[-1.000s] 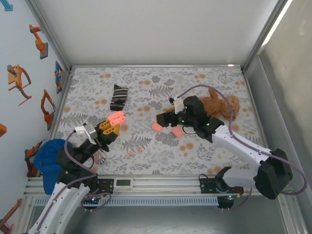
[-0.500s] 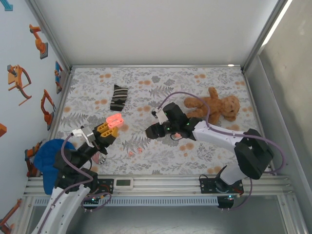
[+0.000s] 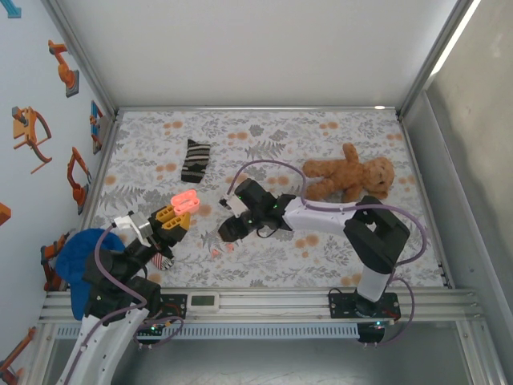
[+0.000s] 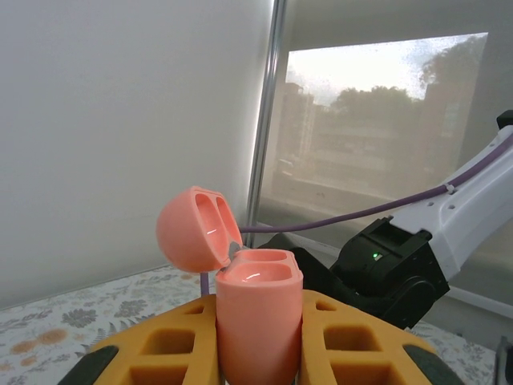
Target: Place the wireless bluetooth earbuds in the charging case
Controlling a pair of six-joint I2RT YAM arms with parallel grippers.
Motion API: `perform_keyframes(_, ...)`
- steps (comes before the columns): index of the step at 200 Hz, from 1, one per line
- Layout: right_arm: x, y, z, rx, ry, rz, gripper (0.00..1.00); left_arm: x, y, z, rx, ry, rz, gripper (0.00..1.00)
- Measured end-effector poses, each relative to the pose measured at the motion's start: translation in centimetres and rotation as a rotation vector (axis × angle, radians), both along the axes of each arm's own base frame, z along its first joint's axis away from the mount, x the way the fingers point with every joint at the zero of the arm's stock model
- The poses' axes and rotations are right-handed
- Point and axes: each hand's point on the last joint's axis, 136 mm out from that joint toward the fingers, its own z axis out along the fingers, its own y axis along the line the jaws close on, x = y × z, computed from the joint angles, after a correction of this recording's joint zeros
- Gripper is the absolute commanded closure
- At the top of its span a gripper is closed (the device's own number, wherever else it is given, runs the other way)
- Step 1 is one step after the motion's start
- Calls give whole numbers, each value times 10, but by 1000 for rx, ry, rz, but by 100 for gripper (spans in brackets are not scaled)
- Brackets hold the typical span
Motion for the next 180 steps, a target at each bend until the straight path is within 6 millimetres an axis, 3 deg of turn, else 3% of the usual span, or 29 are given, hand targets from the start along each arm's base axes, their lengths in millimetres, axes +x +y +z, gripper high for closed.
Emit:
perform_keyframes(106,-21,31,-45,-85,65,101,63,0,0,-4,13,20,1,100)
perform_keyframes(180,-28,34,-48,-102,63,133,65,1,0,-5,17,23,2,100)
